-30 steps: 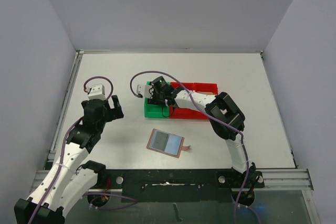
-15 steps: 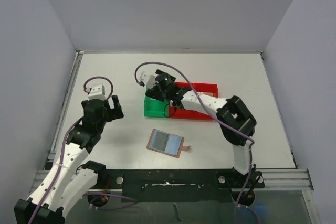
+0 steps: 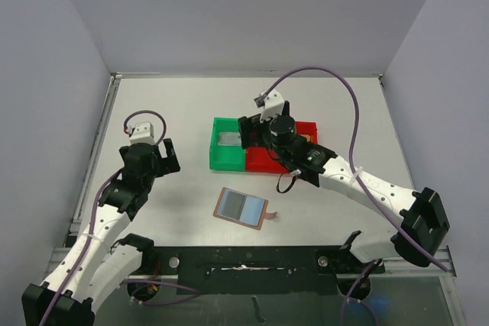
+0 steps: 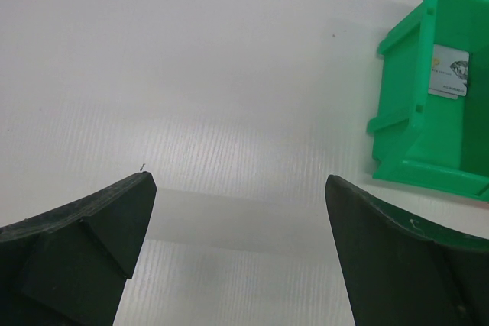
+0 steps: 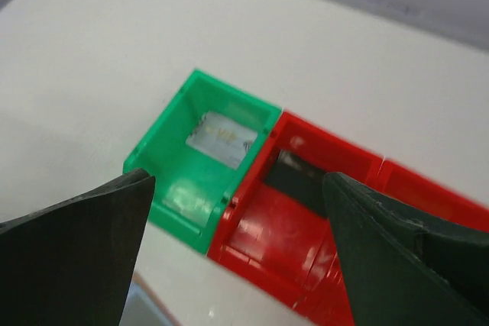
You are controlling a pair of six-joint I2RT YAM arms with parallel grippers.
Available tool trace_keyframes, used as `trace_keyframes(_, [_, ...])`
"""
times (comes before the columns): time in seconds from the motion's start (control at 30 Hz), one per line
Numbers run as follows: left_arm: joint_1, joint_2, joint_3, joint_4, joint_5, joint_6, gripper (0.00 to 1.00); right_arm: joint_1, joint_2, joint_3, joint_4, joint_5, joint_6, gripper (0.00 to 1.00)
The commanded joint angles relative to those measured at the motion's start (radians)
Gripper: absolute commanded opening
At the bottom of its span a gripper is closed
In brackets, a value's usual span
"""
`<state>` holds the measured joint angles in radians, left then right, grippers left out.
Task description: Take the credit cards out of the card holder
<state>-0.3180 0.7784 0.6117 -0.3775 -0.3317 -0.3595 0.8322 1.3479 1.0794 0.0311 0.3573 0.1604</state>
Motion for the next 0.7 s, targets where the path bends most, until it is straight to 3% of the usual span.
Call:
trace_keyframes(0.0, [0.001, 0.005, 0.014, 0.050, -0.001, -0.005, 0.95, -0.018, -0.036, -0.075, -0.209, 0.050, 0.397, 0.98])
trace_keyframes(0.13, [0.002, 0.014, 0.016, 0.053, 0.007, -0.006, 0.95, -0.029, -0.111, -0.179, -0.214, 0.024, 0.606, 0.98])
trace_keyframes(0.2, [0.002, 0.019, 0.014, 0.060, 0.014, -0.007, 0.95, -0.033, -0.168, -0.263, -0.118, -0.057, 0.639, 0.98])
trace_keyframes(0.3, [0.002, 0.029, 0.015, 0.063, 0.027, -0.010, 0.95, -0.029, -0.180, -0.312, -0.182, -0.061, 0.782, 1.00])
trace_keyframes(0.57, [0.002, 0.039, 0.017, 0.066, 0.030, -0.010, 0.95, 0.276, -0.004, -0.217, -0.413, 0.238, 1.069, 0.88])
trace_keyframes(0.67, [0.002, 0.040, 0.017, 0.064, 0.027, -0.009, 0.95, 0.336, 0.101, -0.155, -0.484, 0.277, 1.171, 0.82])
